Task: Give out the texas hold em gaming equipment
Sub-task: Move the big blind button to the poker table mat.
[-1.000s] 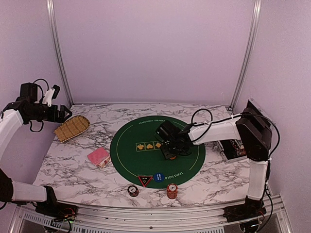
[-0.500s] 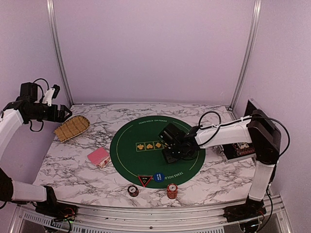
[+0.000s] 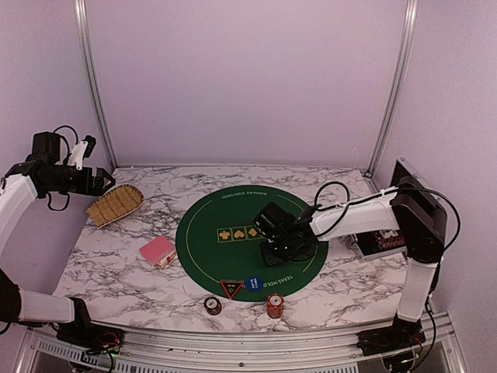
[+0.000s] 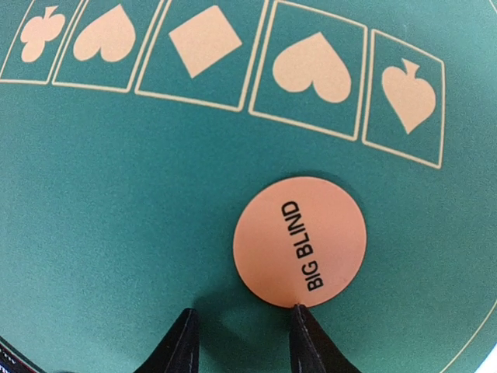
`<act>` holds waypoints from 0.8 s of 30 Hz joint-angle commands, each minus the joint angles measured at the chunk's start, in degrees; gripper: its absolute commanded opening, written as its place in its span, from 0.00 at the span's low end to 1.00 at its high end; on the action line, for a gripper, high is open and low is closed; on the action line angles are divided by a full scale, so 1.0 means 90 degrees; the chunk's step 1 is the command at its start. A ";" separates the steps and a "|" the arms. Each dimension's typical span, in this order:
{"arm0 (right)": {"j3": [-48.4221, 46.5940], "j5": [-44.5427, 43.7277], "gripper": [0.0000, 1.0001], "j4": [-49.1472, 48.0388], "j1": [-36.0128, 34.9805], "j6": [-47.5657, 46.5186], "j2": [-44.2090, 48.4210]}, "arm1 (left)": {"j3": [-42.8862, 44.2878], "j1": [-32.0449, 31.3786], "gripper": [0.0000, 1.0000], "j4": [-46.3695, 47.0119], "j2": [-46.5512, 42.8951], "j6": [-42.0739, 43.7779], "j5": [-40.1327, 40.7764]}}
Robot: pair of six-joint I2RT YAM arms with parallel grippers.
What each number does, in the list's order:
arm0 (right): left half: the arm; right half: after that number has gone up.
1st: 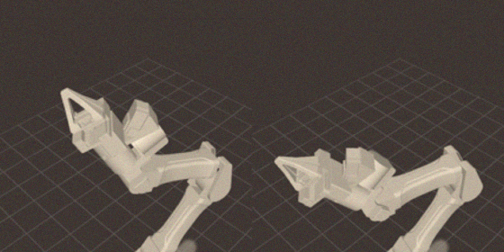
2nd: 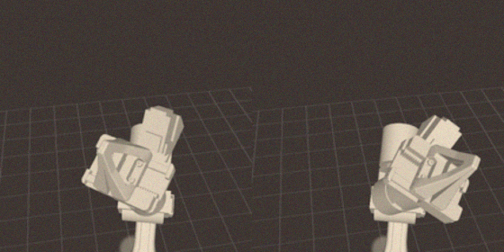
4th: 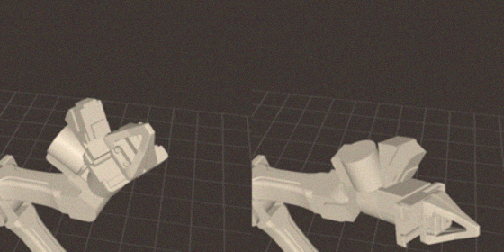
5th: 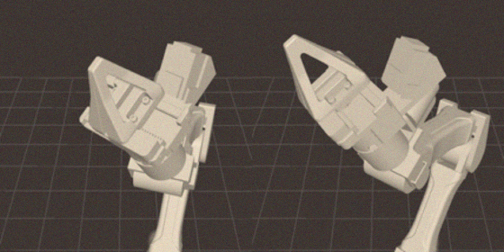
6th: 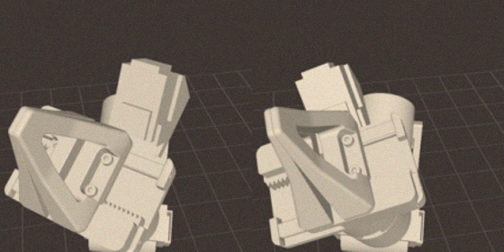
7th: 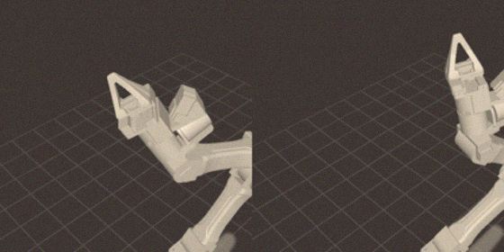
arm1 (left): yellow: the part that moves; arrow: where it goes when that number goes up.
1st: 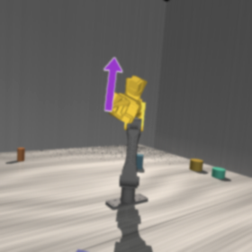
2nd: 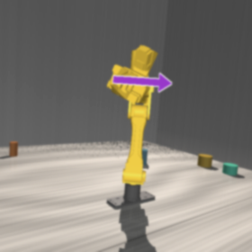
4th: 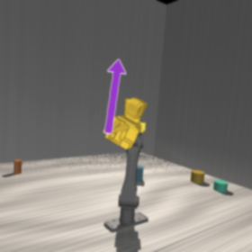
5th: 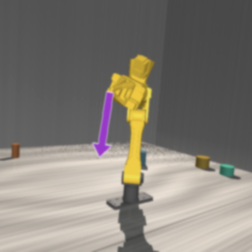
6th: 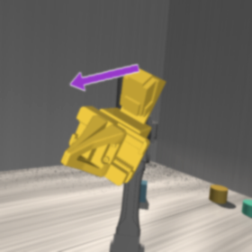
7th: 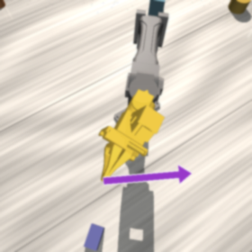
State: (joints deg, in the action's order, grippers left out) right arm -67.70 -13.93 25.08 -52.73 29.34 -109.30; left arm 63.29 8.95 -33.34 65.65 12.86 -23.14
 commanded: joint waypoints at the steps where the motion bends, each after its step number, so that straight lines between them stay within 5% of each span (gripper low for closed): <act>1: -0.0109 0.0006 0.38 -0.0081 0.0259 0.0109 -0.0245 | 0.0231 0.0026 0.99 -0.0121 -0.0014 -0.0012 -0.0124; 24: -0.1843 -0.0504 0.26 0.0206 0.1059 -0.0657 -0.1528 | 0.0251 0.0030 0.99 -0.0116 -0.0046 -0.0006 -0.0033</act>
State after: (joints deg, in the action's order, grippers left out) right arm -81.12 -16.71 25.08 -44.75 24.82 -119.44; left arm 64.01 8.95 -33.34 65.65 12.84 -23.22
